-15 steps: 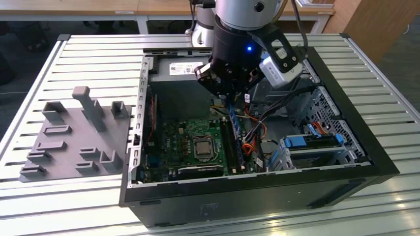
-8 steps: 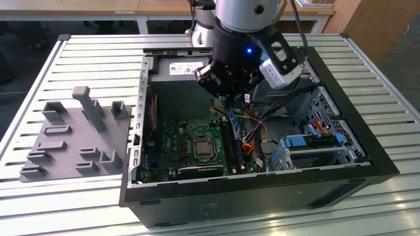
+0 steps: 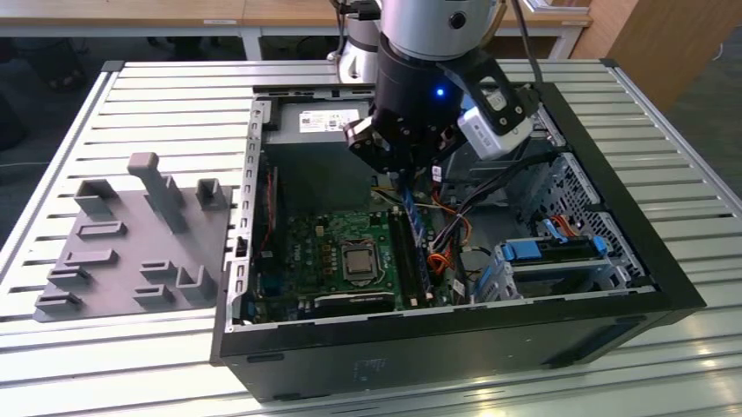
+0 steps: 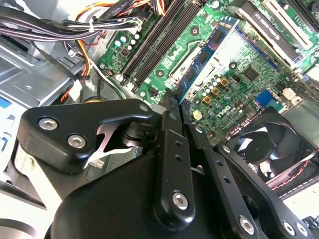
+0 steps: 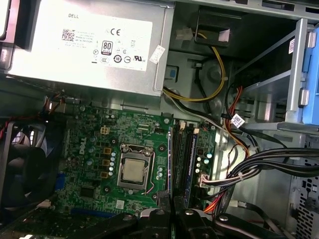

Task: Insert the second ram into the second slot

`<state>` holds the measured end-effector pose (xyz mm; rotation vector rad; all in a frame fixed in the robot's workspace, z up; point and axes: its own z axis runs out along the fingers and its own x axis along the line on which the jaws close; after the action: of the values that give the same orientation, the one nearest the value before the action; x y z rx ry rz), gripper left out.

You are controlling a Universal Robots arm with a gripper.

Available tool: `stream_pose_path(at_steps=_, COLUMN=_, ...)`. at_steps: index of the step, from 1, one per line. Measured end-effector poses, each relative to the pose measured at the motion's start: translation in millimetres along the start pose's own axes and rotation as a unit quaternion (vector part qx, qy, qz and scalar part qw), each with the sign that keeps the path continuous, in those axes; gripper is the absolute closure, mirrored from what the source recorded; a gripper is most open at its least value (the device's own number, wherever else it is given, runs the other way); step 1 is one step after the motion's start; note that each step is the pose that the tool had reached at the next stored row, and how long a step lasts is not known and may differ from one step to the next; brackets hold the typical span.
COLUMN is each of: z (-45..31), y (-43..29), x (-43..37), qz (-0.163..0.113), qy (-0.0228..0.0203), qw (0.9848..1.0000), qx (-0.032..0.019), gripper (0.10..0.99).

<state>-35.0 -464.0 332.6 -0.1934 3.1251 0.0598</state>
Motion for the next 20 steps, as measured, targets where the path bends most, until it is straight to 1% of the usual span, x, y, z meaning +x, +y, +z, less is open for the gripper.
stream_pose_path(at_steps=5, z=0.9, y=-0.4, x=0.1, qz=0.000, qy=0.0000, qw=1.0000, qx=0.0000, gripper=0.949)
stream_pose_path(at_steps=9, z=2.6, y=-2.4, x=0.3, qz=0.001, qy=-0.0001, qw=1.0000, qx=-0.0002, gripper=0.949)
stream_pose_path(at_steps=20, z=5.8, y=-3.3, x=-3.0, qz=0.025, qy=-0.0010, qw=0.9997, qx=0.0002, gripper=0.949)
